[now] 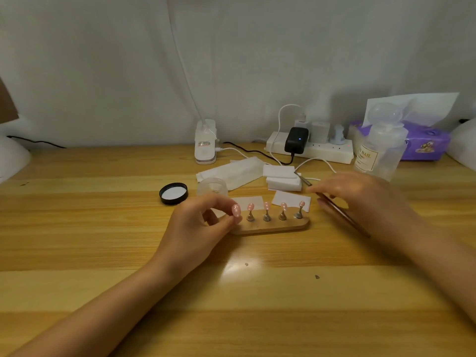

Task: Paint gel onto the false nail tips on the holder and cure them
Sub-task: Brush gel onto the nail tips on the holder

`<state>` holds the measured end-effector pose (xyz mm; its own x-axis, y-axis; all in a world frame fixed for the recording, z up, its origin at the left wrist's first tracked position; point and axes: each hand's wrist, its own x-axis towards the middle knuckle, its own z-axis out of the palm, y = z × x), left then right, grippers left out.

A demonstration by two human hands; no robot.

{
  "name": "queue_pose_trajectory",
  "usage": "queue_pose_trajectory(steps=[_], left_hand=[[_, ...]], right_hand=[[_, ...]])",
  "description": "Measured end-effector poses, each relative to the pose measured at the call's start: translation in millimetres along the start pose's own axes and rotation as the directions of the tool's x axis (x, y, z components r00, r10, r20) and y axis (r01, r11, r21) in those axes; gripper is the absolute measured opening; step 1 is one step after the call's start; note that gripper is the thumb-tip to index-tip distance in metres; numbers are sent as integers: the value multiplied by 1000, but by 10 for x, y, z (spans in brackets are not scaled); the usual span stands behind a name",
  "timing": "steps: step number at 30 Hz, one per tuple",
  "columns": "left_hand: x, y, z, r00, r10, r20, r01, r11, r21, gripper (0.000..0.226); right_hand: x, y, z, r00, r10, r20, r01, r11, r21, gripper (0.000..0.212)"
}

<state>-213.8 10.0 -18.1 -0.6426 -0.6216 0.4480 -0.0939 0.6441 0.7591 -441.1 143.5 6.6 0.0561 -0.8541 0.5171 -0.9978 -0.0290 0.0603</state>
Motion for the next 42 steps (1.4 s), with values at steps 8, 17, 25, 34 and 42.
queue_pose_trajectory(steps=[8,17,25,34,42], left_hand=[[1,5,32,999,-35,-30,36,999,20,27],[3,-28,43,998,-51,-35,54,996,75,32],[-27,-13,27,995,-84,-52,85,996,18,25],[-106,33,-54,1000,-27,-16,28,997,71,27],[-147,100,-81,995,77,-62,-76,997,20,27]], right_hand=[[16,12,4,974,38,221,-43,999,17,30],[68,25,-36,927,52,372,-69,997,32,30],[55,48,-45,909,79,409,-124,989,86,28],[68,29,-82,894,117,432,-227,950,213,26],[103,-37,-76,890,202,410,-287,944,159,45]])
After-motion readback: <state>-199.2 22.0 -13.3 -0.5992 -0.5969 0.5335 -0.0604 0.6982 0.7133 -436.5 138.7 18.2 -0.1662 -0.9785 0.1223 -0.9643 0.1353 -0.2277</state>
